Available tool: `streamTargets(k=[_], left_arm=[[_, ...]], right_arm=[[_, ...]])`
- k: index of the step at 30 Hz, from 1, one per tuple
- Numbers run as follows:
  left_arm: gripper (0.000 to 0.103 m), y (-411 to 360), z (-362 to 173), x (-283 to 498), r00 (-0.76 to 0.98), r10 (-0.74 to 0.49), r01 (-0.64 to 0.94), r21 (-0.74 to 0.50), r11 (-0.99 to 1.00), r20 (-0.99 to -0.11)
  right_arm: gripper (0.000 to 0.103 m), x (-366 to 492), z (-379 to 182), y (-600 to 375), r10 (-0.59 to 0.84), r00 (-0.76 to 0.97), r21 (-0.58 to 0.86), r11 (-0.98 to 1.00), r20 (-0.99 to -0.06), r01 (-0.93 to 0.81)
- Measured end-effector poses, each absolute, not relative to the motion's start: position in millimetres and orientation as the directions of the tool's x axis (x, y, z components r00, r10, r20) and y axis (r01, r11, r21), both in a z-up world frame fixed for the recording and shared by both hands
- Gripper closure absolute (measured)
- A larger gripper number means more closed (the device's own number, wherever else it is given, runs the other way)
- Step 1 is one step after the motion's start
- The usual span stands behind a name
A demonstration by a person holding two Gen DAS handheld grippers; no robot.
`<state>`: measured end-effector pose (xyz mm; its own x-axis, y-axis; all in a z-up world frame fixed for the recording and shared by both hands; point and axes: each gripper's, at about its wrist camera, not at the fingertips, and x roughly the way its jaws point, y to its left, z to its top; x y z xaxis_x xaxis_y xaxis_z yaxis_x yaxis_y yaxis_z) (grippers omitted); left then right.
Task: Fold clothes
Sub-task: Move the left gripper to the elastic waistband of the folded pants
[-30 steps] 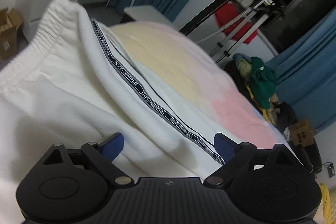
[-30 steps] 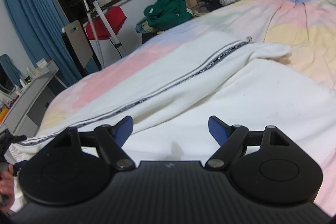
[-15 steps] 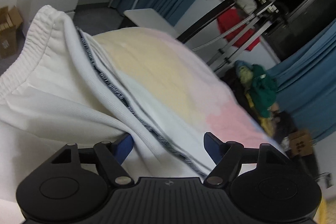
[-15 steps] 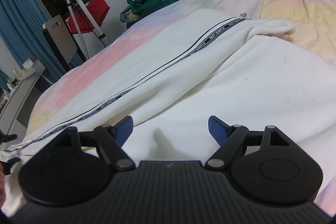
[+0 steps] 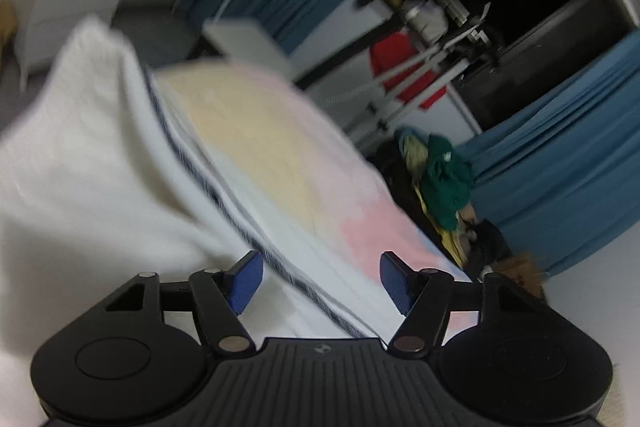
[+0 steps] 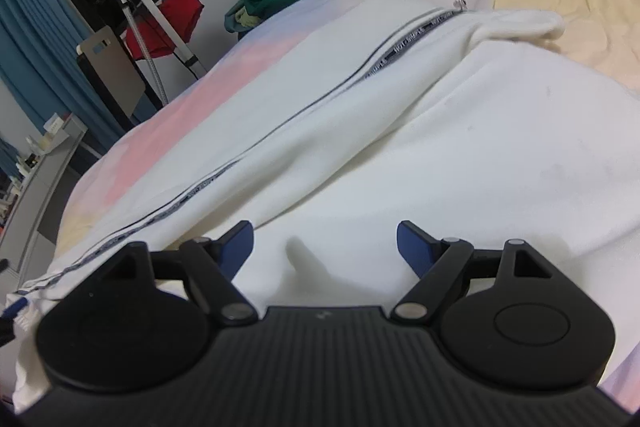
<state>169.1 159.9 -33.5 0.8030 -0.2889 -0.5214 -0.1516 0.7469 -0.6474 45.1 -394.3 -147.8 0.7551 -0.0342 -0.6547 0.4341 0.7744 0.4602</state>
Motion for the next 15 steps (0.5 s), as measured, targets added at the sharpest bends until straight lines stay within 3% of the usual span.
streamTargets(k=[9, 15], left_arm=[[0.029, 183.0, -57.4, 196.1, 0.805, -0.18, -0.208, -0.554, 0.806, -0.565], [0.031, 187.2, -82.5, 224.0, 0.72, -0.251, -0.246, -0.576, 0.78, -0.647]], right_arm=[[0.022, 45.7, -146.7, -389.3, -0.04, 0.746, 0.438, 0.788, -0.664, 0.432], [0.022, 47.1, -151.1, -387.7, -0.028, 0.728, 0.435, 0.786, -0.685, 0.439]])
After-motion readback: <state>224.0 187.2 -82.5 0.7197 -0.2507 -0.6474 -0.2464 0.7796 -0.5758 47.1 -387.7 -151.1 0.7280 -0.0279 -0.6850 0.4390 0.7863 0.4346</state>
